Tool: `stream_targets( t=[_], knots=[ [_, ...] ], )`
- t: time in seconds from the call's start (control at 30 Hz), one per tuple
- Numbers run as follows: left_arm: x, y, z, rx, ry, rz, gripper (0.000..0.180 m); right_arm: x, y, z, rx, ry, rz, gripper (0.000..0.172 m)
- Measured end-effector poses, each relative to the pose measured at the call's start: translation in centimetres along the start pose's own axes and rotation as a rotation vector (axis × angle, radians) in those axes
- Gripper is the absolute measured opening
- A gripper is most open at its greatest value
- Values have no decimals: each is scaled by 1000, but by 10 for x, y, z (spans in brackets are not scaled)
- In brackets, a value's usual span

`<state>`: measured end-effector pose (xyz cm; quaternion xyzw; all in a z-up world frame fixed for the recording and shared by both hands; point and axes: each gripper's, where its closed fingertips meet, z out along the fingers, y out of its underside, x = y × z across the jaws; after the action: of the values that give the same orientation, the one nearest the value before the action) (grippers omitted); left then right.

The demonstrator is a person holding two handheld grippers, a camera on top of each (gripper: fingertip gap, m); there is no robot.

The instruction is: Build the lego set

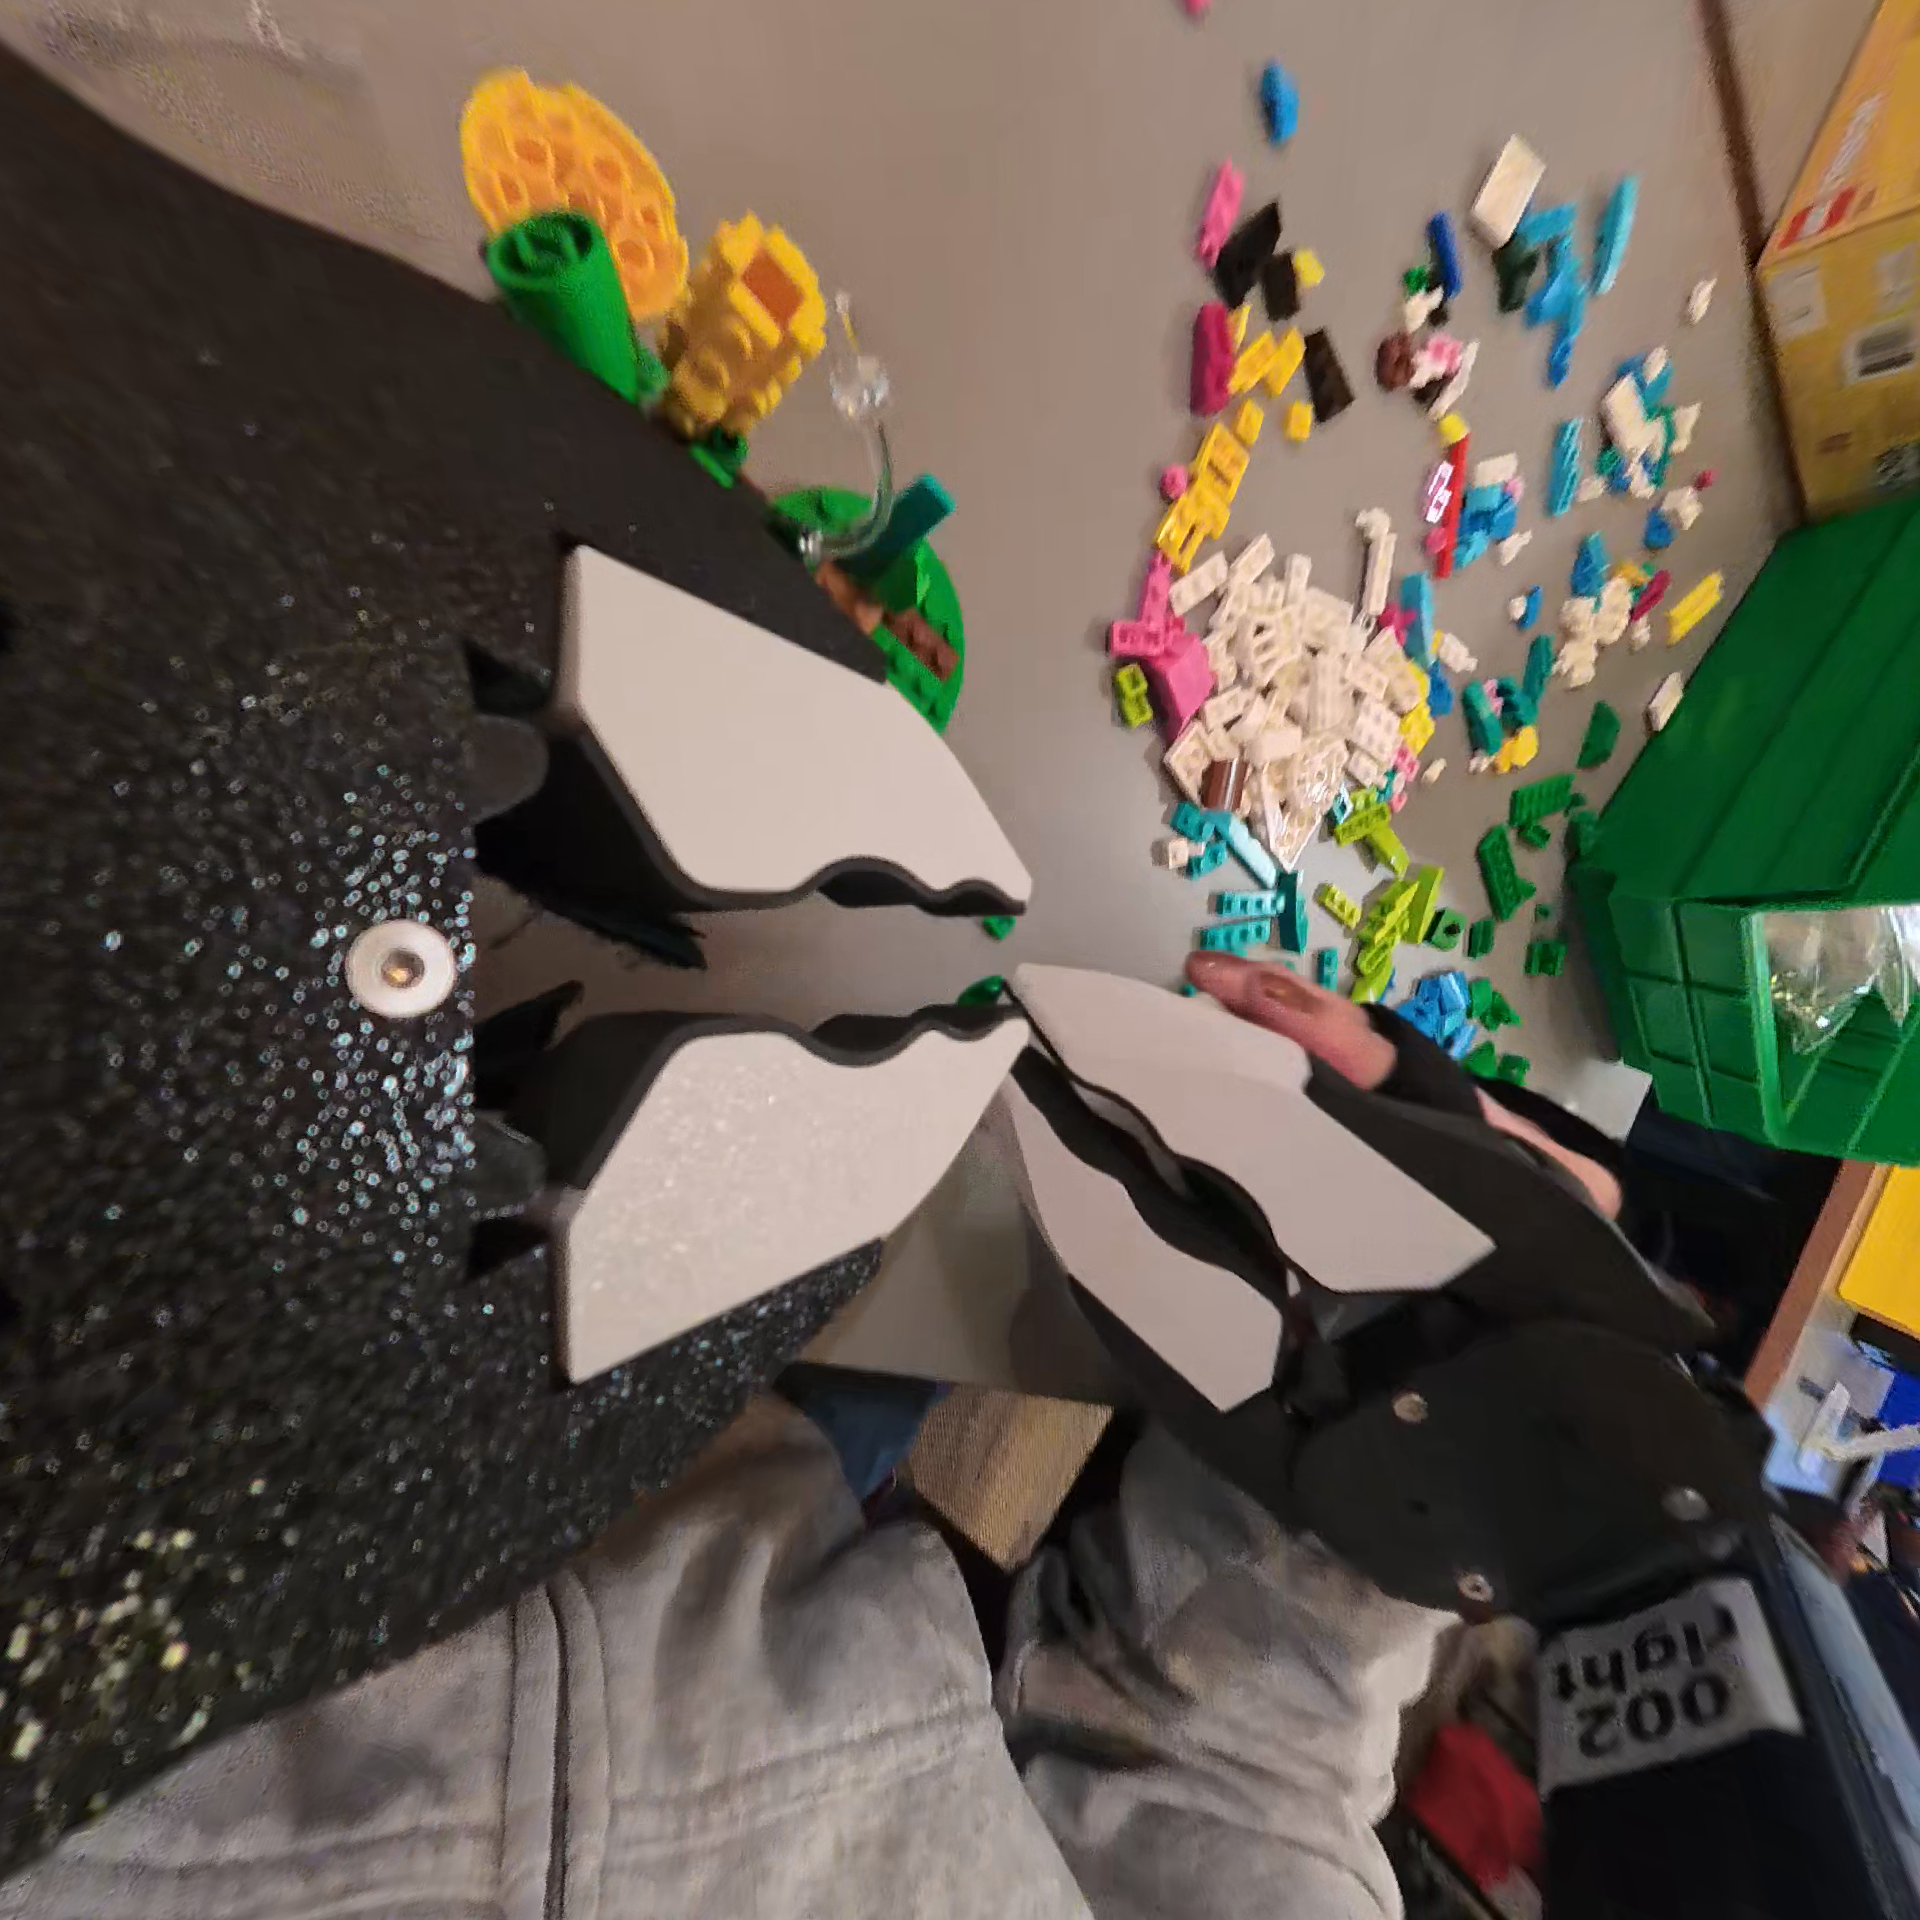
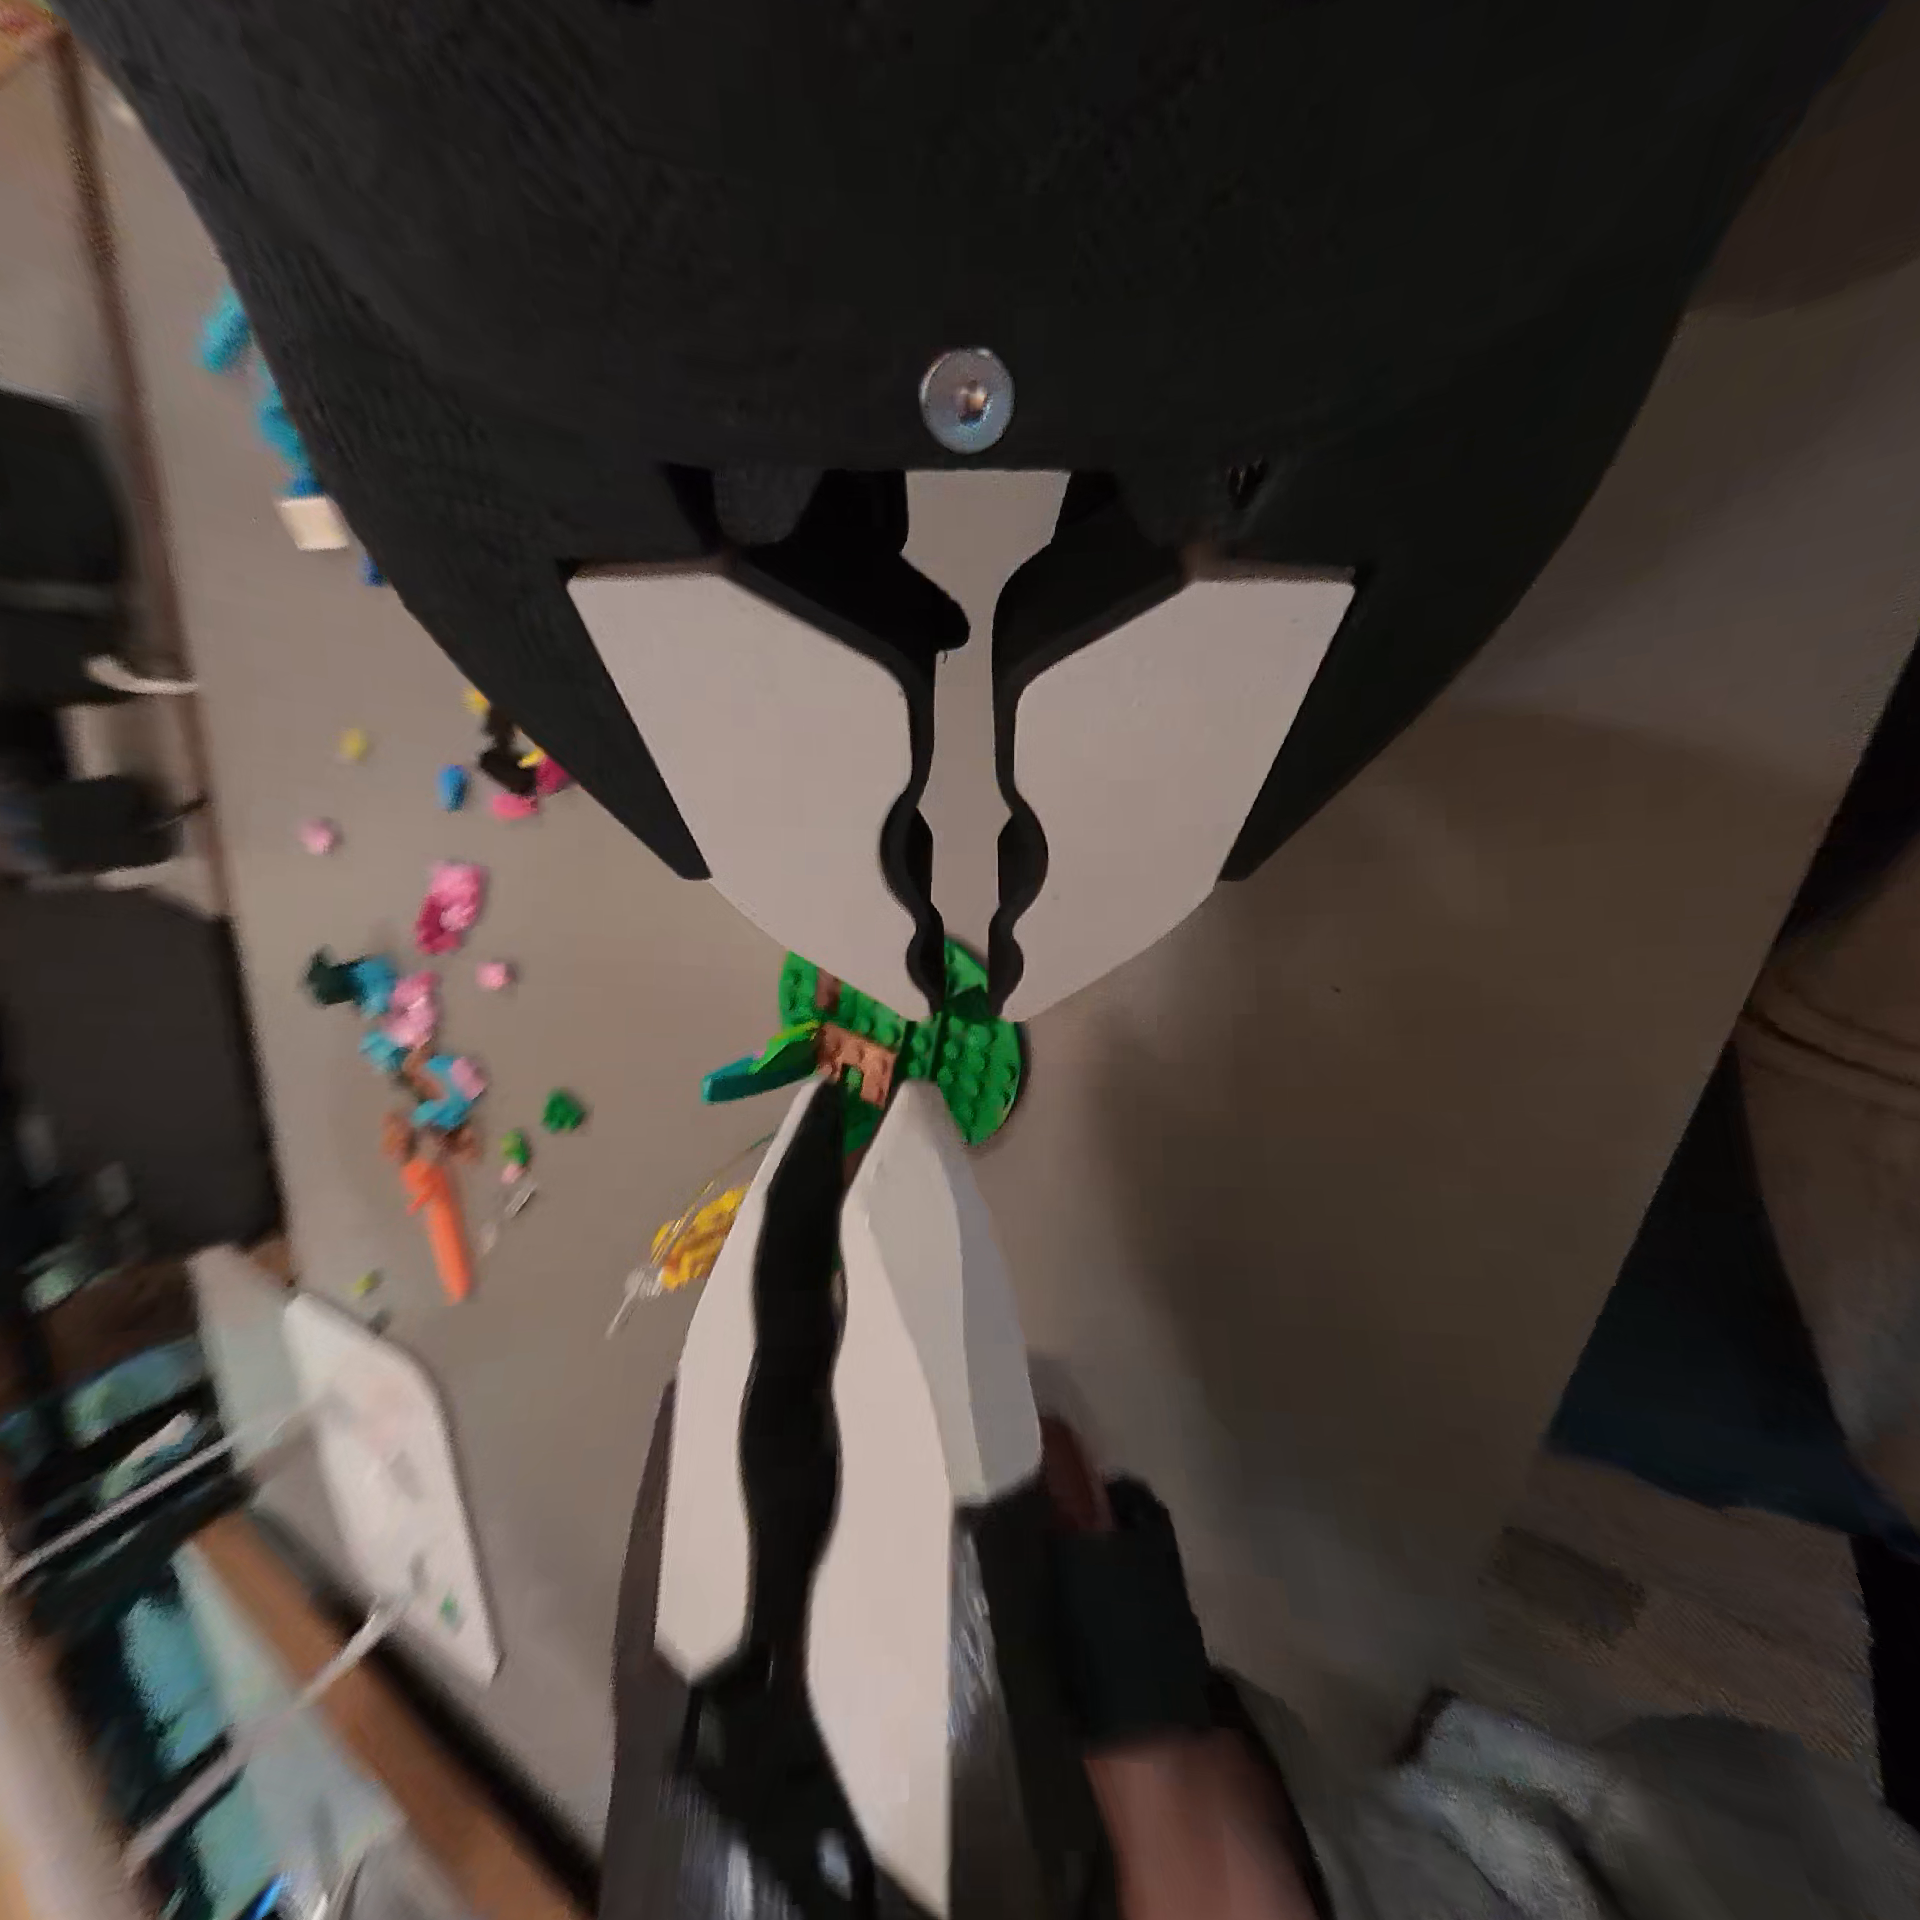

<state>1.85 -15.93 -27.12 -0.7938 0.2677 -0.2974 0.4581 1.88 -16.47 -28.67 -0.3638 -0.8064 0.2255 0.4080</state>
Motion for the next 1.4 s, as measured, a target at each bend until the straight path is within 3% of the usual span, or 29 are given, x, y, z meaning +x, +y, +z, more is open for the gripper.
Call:
stream_targets(
  t=[0.03, 0.3, 0.8, 1.1, 1.2, 1.4],
  knots=[
    [3, 1, 2, -2, 22, -23, 14, 1, -4, -4, 16, 19, -38, 6],
    [19, -5, 1, 53, 195, -161, 17, 9, -15, -18, 35, 105, -156, 5],
    [20, -4, 1, 69, 263, -231, 3, 4, -21, -18, 43, 109, -215, 5],
    [20, -2, 1, 73, 244, -153, 0, 2, -23, -18, 60, 94, -207, 3],
    [19, -4, 1, 88, 209, -74, 0, 2, -24, -20, 77, 77, -158, 3],
    [17, -9, -1, 110, 133, 43, 0, 7, -30, -26, 173, -31, 146, 4]
  ],
)
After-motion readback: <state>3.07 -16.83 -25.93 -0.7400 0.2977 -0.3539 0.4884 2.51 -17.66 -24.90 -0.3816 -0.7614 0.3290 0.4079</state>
